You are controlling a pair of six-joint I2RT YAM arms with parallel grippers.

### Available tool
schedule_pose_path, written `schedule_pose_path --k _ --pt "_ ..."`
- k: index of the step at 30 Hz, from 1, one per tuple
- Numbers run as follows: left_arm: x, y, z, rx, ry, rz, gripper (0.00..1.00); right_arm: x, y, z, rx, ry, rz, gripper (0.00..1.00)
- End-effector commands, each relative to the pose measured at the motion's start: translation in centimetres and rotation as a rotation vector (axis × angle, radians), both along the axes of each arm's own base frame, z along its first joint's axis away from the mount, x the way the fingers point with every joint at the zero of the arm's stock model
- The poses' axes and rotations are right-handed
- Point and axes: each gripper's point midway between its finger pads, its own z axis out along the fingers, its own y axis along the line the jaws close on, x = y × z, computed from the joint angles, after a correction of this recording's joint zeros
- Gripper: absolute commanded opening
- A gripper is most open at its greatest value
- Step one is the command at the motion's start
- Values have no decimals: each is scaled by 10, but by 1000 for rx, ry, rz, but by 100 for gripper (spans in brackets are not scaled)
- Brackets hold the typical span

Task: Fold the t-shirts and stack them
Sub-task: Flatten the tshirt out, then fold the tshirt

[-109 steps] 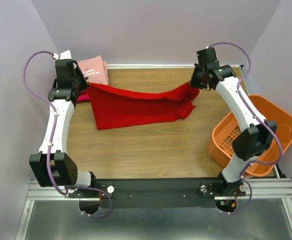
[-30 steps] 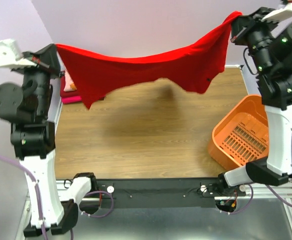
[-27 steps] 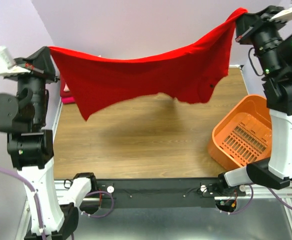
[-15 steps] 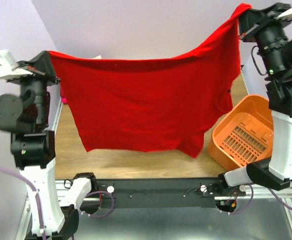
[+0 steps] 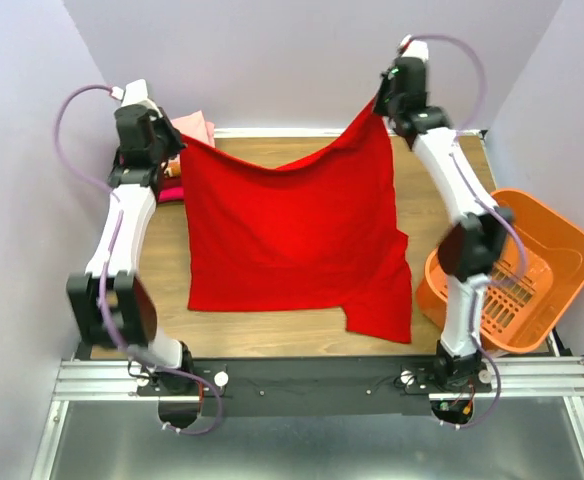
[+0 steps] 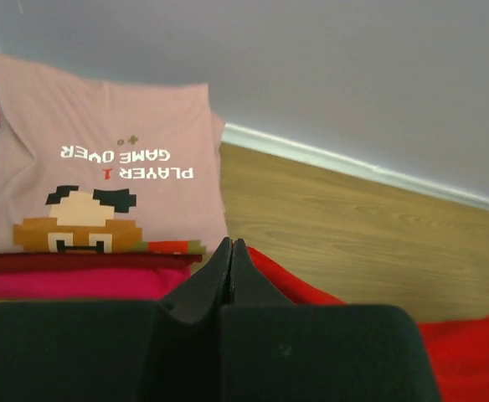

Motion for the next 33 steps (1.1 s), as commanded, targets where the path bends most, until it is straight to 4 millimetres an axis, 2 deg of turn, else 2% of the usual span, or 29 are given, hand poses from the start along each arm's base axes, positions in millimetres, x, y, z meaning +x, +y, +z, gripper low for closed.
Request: schedule_pose_path --k 1,2,3,4,5,6,8,9,10,11,12,13,14,15,16,17,18,19,21,22,23,25,27,28,31,32,33 --pt "48 8 22 40 -110 0 6 48 -8 -37 20 5 -93 0" --pt "66 18 18 38 -102 54 19 58 -3 -31 46 -22 -81 1" --pt "72 21 14 36 -79 68 27 68 9 -59 54 20 -34 10" --pt "85 20 18 38 -82 65 51 71 14 -66 79 30 -20 59" --pt "86 21 14 34 -46 65 66 71 18 -72 97 45 -9 82" --pt "89 21 16 34 -39 65 81 67 21 -71 113 53 4 99" --pt "85 15 27 42 -53 53 97 59 21 -76 125 78 2 100" --pt "81 13 31 50 -59 48 97 52 19 -92 116 122 -4 100" --pt "77 13 31 50 -58 48 97 47 17 -92 112 128 -3 100" --pt "67 13 31 60 -54 46 97 39 16 -77 114 112 0 100" --pt "61 12 30 63 -48 44 97 34 16 -80 105 125 16 100" --pt "48 10 24 66 -35 37 97 27 15 -90 96 154 21 100" --pt "41 10 19 69 -22 38 97 19 13 -75 95 137 31 100" --pt "34 9 15 70 -13 38 97 12 15 -82 91 159 45 100" --pt "26 9 -6 67 33 37 97 7 14 -79 93 160 52 100" --pt "13 8 2 68 15 37 97 2 16 -77 93 161 64 100" --pt "6 14 -2 73 25 72 97 -4 15 -64 100 143 74 100" --pt "-1 14 -6 71 33 78 97 -9 17 -64 104 150 89 100" --pt "-22 19 -19 70 64 112 97 -19 20 -68 109 169 106 100" --pt "-28 21 -23 70 78 128 97 -24 20 -57 118 154 111 100" --pt "-40 26 -29 76 96 160 97 -30 22 -62 116 168 119 100" --pt "-55 30 -44 65 157 197 98 -41 26 -53 122 161 132 100" --pt "-72 35 -60 60 209 240 98 -51 33 -58 128 180 145 100" --pt "-87 35 -79 41 267 258 98 -59 40 -53 135 179 164 100" --pt "-109 34 -108 11 339 283 98 -74 49 -65 143 216 176 100" --pt "-122 32 -123 -18 366 301 98 -83 57 -61 146 214 194 100" --pt "-130 30 -132 -22 388 315 98 -89 59 -72 145 243 191 100"
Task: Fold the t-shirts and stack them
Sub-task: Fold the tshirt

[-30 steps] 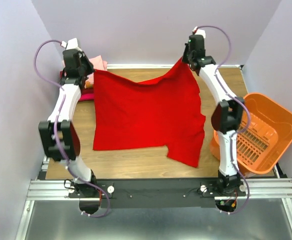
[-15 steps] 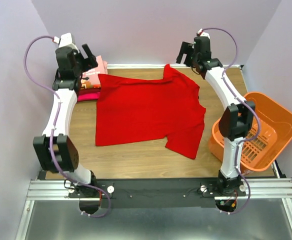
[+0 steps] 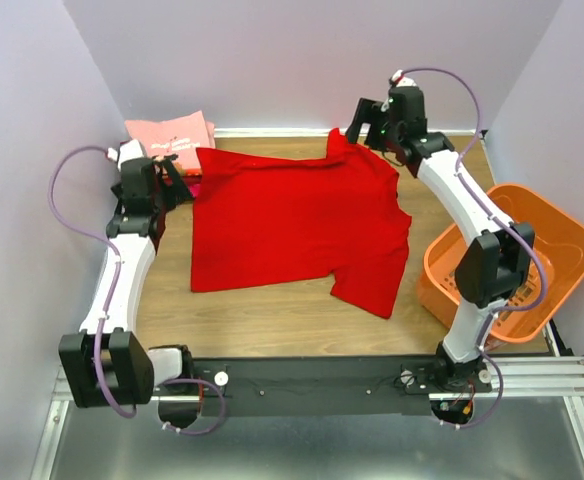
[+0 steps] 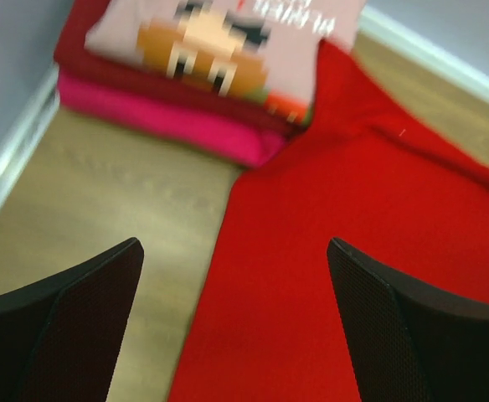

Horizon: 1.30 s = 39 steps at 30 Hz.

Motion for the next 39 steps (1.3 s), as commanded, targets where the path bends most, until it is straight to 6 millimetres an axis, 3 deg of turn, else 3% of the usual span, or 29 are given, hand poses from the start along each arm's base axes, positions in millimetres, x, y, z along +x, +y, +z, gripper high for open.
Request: schedule_pose_path --k 1,4,7,10,11,15,23,28,36,39 --pt "-48 3 -50 -58 127 140 98 -37 32 -3 34 42 68 100" --pt "-66 0 -68 -74 167 185 98 -53 45 -13 23 73 92 100" --pt "-81 -10 -88 -73 221 214 98 -82 70 -39 7 139 146 100" --pt "-88 -19 -99 -70 264 222 98 -99 80 -56 17 188 162 100" --pt "-93 -27 -108 -78 299 199 98 -110 84 -70 18 225 168 100" --pt "-112 -48 -135 -171 366 203 98 -132 84 -89 33 288 171 100" --pt "-147 -52 -145 -312 376 342 96 -149 74 -94 25 301 166 100" --pt "-149 -51 -145 -342 366 389 93 -153 72 -97 35 311 156 100" --pt "-150 -59 -179 -366 478 429 87 -155 72 -89 50 297 153 100" --pt "-146 -59 -182 -381 469 458 83 -156 70 -87 47 292 155 100"
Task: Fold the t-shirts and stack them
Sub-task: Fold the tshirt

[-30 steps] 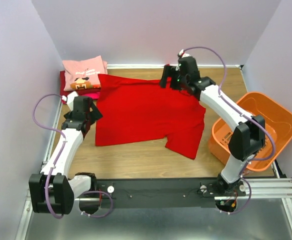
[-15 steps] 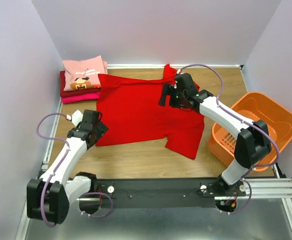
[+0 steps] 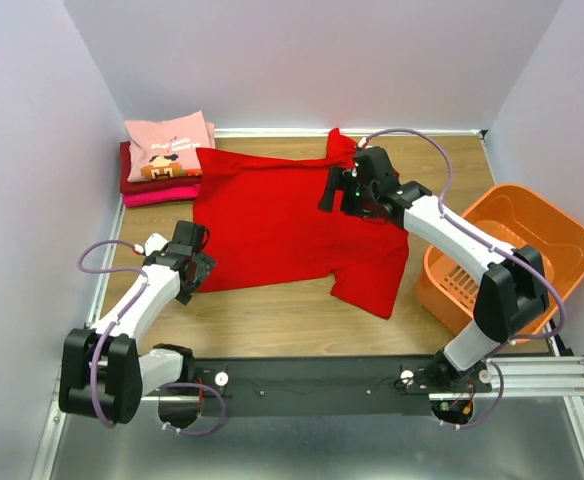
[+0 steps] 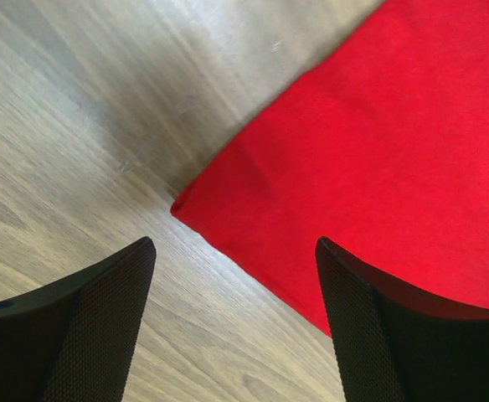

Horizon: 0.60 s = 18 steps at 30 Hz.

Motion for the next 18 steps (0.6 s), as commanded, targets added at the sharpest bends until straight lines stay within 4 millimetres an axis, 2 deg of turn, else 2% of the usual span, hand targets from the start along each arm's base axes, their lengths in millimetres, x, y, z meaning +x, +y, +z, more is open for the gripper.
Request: schedule_pose_path --k 1,7,12,18 --pt "3 -2 -5 -24 -12 69 82 -8 -2 10 14 -12 2 100" --pt "2 2 -6 1 20 84 75 -13 -5 6 15 -1 -4 100" --pt "-9 0 -22 -18 65 103 68 -16 -10 10 17 -13 -21 100" --pt "-12 -2 -28 -33 81 103 60 -20 -16 11 9 -21 -30 100"
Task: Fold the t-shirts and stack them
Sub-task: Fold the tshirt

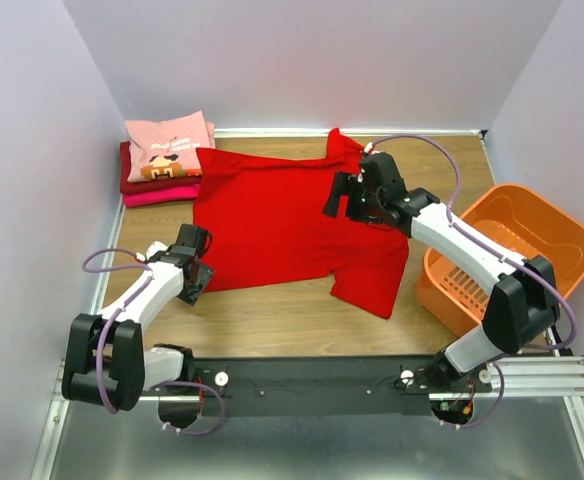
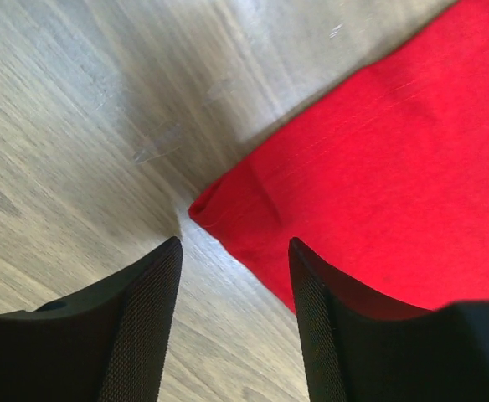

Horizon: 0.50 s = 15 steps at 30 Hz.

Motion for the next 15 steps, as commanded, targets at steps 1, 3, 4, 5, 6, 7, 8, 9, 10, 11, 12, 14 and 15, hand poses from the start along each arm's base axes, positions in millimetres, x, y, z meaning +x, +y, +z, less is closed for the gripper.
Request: schedule_pose_path --k 1,3,4,5,6,7,8,9,10,11,12,14,15 --pt "-3 -1 -5 -3 9 23 57 -4 -8 6 -4 -16 -25 100" --pt "-4 -1 -6 -11 11 33 54 -6 -7 6 -3 -16 -22 100" --pt "-4 -2 -6 -14 9 37 51 -6 -7 6 -1 -16 -21 100" --pt "-4 -2 -7 -18 6 42 45 -6 -7 7 -1 -16 -20 100" --pt "-6 -2 -9 -22 11 45 44 -6 -6 8 2 -20 -18 100" --pt "-6 -3 -10 -25 8 44 38 -6 -7 10 3 -23 -19 100" --pt "-6 -3 -10 -26 3 46 37 -5 -7 9 1 -22 -20 100" --pt "-6 -3 -11 -27 4 47 29 -5 -7 9 0 -23 -19 100" --pt "-6 -2 -10 -25 2 49 25 -5 -8 10 0 -24 -21 100" --pt "-6 -2 -11 -24 2 53 20 -5 -7 10 -1 -25 -17 100" --pt "-6 -1 -11 -20 1 54 17 -5 -8 9 -3 -24 -20 100" --pt "-6 -1 -11 -19 -2 54 16 -5 -7 11 -1 -28 -18 100" --pt "-5 -1 -10 -18 -4 52 14 -5 -7 10 -2 -26 -16 100"
